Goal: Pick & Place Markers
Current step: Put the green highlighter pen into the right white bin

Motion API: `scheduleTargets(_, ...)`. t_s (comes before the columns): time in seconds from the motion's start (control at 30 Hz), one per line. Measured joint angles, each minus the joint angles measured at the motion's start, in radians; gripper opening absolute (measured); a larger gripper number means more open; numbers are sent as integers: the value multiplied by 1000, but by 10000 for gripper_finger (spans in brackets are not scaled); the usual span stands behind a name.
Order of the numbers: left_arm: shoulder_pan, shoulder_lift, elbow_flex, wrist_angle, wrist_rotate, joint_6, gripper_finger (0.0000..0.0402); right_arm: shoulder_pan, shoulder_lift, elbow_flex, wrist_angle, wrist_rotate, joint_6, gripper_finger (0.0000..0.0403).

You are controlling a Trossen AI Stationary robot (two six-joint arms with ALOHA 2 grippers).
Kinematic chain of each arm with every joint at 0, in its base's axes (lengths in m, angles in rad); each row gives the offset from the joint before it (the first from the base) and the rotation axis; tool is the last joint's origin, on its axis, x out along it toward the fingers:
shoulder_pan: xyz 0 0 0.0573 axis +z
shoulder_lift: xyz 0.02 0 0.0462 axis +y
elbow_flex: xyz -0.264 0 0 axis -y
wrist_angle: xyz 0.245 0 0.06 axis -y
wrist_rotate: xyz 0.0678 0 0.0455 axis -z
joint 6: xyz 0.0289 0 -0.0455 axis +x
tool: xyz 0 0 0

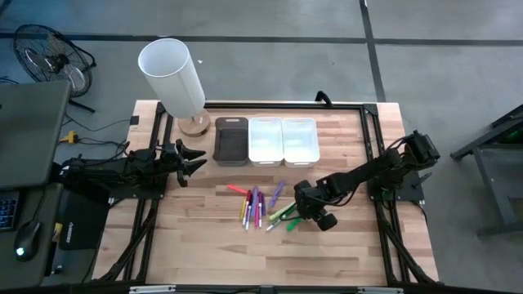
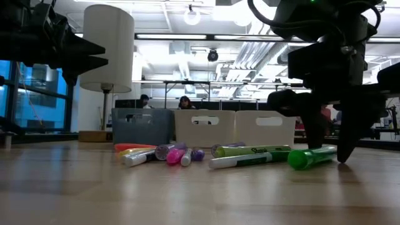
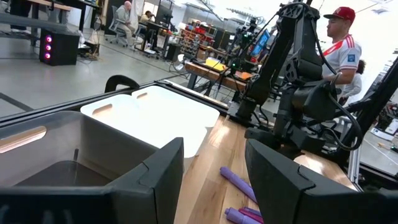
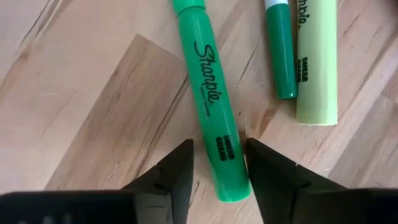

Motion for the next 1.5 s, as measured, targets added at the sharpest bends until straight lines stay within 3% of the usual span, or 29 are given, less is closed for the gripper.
scheduleTargets(0.37, 0, 0, 0, 0, 0, 0, 170, 2, 0, 1, -11, -2, 18, 75)
scheduleTargets(1.0, 0, 0, 0, 0, 0, 0, 170, 2, -12, 1, -45, -2, 224, 65)
scheduleTargets(1.5, 0, 0, 0, 0, 0, 0, 170, 43, -211, 2, -191, 2, 483, 65)
